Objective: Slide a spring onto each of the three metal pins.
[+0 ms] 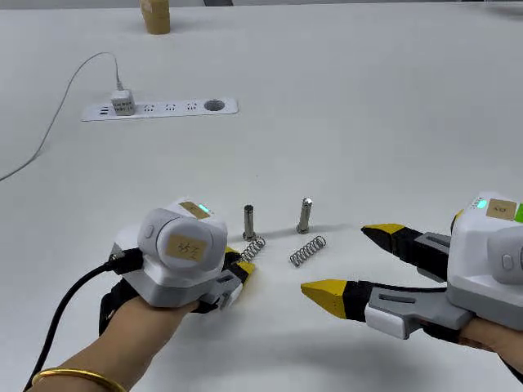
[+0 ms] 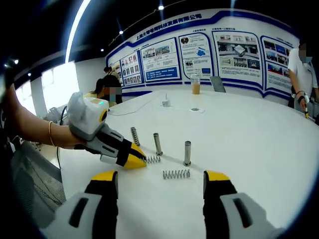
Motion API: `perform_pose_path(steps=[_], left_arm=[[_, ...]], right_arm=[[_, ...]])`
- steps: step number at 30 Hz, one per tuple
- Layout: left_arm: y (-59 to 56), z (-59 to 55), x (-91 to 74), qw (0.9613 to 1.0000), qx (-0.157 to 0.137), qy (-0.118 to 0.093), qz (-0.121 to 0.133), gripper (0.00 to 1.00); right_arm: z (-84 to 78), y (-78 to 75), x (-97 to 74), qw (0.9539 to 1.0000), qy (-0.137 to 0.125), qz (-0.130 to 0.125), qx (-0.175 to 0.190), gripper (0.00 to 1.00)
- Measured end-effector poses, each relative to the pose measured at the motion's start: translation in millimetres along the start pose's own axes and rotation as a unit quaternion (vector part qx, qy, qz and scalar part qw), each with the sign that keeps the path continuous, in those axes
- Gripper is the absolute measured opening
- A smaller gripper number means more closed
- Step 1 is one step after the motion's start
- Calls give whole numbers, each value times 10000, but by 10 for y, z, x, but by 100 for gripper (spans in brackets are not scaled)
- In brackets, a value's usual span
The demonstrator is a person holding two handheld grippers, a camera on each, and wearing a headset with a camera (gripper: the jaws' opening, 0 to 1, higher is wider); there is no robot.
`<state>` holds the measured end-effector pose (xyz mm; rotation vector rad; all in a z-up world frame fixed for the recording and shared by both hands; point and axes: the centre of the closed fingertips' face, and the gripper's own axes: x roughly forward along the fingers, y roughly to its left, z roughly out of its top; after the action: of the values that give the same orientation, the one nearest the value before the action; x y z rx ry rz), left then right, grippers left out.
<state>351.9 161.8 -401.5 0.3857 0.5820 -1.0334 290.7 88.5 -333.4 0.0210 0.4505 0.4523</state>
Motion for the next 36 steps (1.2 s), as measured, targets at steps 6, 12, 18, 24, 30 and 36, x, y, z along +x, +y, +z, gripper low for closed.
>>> perform_pose_path(steps=[6,12,18,24,30,36], left_arm=[[7,-13,-9,9999,-107,-7,7,10],[-14,-2,-90,9999,-118,-70,5,10],[-80,69,-227,9996,-118,-243,-46,10],[-154,199,-368,9983,56,-585,-55,10],[-183,269,-472,9963,171,-841,-35,10],[-221,348,-568,9932,248,-1132,-59,10]], right_arm=[[27,-16,6,10000,-41,-34,71,70],[88,-45,0,9989,-168,-19,445,69],[142,-51,-11,9975,-267,0,662,68],[200,15,-3,9960,-320,95,823,66],[264,108,24,9931,-391,248,1076,61],[329,202,71,9877,-463,436,1428,56]])
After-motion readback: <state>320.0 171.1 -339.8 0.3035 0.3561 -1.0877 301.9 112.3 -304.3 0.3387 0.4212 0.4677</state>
